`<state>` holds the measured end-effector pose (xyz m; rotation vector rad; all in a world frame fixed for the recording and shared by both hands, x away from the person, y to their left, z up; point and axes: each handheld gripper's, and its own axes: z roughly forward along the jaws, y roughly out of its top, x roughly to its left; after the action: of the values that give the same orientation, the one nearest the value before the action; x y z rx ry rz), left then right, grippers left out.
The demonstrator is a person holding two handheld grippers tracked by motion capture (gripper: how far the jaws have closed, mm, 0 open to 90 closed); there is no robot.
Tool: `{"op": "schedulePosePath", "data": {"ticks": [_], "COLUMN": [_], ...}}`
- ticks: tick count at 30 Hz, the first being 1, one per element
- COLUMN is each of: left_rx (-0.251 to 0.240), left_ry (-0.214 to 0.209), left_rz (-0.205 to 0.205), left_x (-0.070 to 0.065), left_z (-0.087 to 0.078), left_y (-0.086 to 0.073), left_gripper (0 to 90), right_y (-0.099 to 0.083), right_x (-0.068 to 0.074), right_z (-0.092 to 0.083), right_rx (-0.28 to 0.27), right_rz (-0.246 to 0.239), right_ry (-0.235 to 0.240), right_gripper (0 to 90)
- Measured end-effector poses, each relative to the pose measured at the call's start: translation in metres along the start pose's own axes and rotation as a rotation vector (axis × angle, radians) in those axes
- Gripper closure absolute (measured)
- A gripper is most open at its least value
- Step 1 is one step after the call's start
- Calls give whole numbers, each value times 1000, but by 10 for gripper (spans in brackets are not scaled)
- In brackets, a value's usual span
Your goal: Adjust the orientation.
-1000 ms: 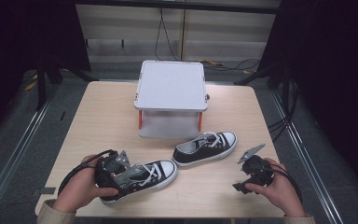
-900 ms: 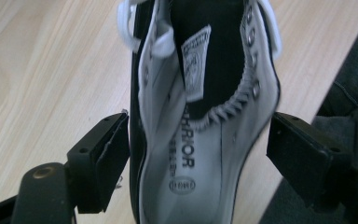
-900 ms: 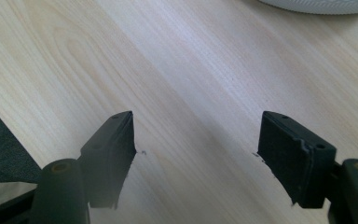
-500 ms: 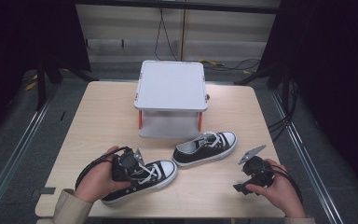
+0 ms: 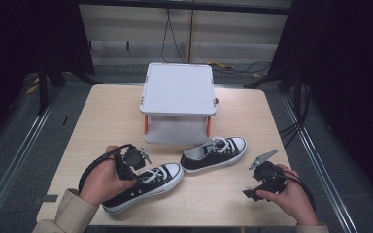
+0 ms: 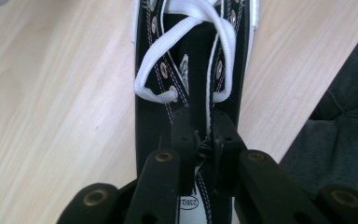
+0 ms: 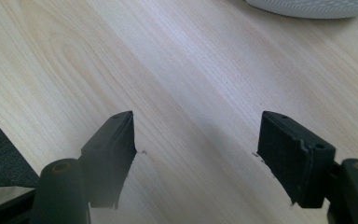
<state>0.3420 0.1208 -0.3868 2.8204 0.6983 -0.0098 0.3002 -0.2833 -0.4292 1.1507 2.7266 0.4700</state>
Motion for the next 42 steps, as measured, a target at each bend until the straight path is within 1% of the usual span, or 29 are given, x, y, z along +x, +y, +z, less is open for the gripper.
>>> {"op": "schedulePosePath", "data": {"ticks": [1,3,4,5,6,7,8,10,11,12,14,16,20,21,22,23,26,29,31,32,33,34,35,36,37,38,39,40,42], "left_rx": [12,-3,6,-3,-8,6,18,31,25,10,-4,-9,-11,-15,-18,-17,8,-12,-11,-21,-28,-18,-11,-17,-22,-9,-4,5,29], "left_ry": [-14,-30,-21,-1,-7,-32,-32,-46,-32,0,24,40,56,70,93,107,140,98,97,64,39,38,32,8,-60,-61,-60,-75,-73], "left_rz": [-6,-20,-23,-23,-21,-31,-25,13,24,57,27,29,8,0,7,15,0,-11,-15,-8,-3,-3,16,21,8,17,26,12,27], "left_x": [0,0,0,1,1,1,-1,-5,-7,-7,-5,-5,-6,-8,-9,-9,-5,-1,0,5,9,10,11,12,11,11,11,10,9], "left_z": [-1,-5,-7,-7,-6,-3,0,10,14,16,17,16,9,5,2,-1,-1,1,4,14,20,25,30,34,38,38,38,38,40], "left_y": [1,2,2,2,1,0,-1,-3,-4,-5,-6,-6,-7,-8,-9,-9,-12,-18,-19,-19,-19,-19,-18,-17,-16,-15,-13,-12,-9], "left_gripper": [841,857,857,856,855,851,843,771,719,669,572,482,442,428,417,397,283,243,213,198,208,235,250,286,387,516,529,575,669], "right_y": [0,0,0,1,1,1,1,1,1,1,1,1,1,1,1,1,0,0,1,1,1,2,2,2,2,3,3,3,3], "right_x": [0,1,1,1,1,2,3,4,4,4,4,4,5,5,5,5,5,6,6,6,6,7,7,7,7,7,7,7,7], "right_z": [0,-1,-1,-2,-1,-1,-1,0,0,0,0,0,0,0,1,1,1,0,0,0,1,2,2,2,3,3,3,3,4], "right_rx": [0,-2,-3,-3,-2,-1,3,5,5,5,6,5,9,10,10,11,16,13,12,13,14,18,19,20,21,18,18,18,23], "right_rz": [-2,-7,-10,-10,-10,-14,-17,-19,-24,-24,-23,-25,-30,-33,-34,-33,-29,-36,-36,-35,-38,-40,-40,-43,-42,-42,-42,-43,-43], "right_ry": [-1,-1,-2,-1,-2,-3,-2,2,1,2,0,-1,3,4,5,5,6,6,6,5,8,8,9,11,11,11,11,9,10], "right_gripper": [273,274,274,274,274,274,274,274,274,274,274,274,274,274,274,274,273,273,273,273,273,273,273,273,273,273,273,274,274]}}
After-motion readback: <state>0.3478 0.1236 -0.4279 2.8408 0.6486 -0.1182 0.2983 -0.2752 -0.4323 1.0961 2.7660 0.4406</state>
